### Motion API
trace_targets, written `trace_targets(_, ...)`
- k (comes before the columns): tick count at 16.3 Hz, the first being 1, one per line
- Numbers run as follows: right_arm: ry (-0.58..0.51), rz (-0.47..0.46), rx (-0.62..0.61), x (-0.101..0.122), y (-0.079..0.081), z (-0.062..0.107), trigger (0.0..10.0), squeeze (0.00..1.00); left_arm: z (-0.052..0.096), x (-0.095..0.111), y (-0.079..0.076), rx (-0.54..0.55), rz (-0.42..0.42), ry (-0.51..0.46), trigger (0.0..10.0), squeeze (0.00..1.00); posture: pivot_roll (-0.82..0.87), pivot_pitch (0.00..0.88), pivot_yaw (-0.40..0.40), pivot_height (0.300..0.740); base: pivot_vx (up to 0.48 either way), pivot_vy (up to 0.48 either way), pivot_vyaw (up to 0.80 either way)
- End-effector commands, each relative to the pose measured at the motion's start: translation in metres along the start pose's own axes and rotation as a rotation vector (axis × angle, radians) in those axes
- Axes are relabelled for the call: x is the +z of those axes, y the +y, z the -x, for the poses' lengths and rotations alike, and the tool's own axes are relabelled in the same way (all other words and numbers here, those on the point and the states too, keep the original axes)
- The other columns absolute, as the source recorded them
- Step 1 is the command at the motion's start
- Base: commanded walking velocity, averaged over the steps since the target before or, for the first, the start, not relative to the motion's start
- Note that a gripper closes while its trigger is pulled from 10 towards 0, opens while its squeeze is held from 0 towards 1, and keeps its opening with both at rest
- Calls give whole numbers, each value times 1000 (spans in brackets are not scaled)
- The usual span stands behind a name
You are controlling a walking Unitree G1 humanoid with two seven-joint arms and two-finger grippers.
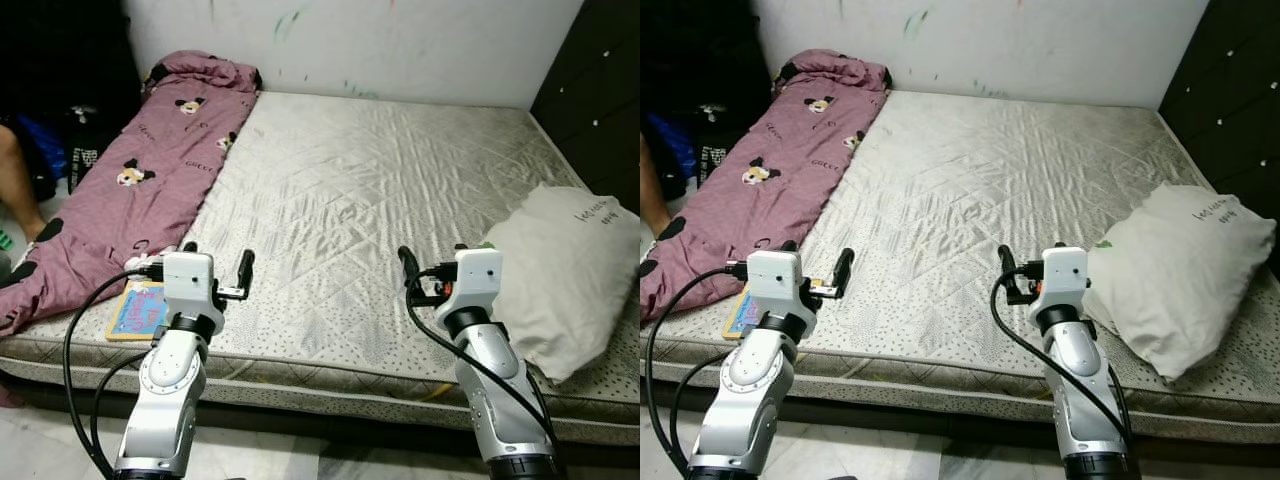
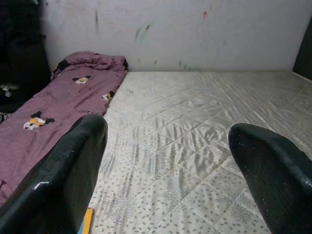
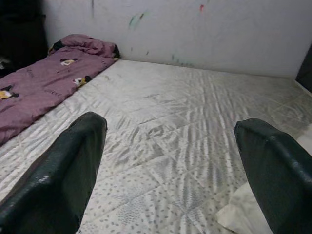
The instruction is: Clean up the room
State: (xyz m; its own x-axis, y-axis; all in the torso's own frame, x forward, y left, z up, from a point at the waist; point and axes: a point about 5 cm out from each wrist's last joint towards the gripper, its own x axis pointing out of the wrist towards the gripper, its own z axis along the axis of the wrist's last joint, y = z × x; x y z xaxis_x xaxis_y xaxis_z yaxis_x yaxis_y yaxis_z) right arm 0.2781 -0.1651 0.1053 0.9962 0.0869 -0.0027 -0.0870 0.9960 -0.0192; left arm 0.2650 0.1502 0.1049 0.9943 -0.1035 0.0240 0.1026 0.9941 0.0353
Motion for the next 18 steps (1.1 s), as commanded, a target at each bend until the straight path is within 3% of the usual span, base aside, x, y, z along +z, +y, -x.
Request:
trace_targets(1,1,-7,1,1,0,-2,10000,0,-1,-1,-1,-5,-20,8,10000,0,0,0,-25,740,0,0,0)
trace_targets(18,9,-7,-17,-2,1,-9,10000,0,-4,-2,-4,-23,1,13,10000,0,-6,0,-13,740,0,-325,0)
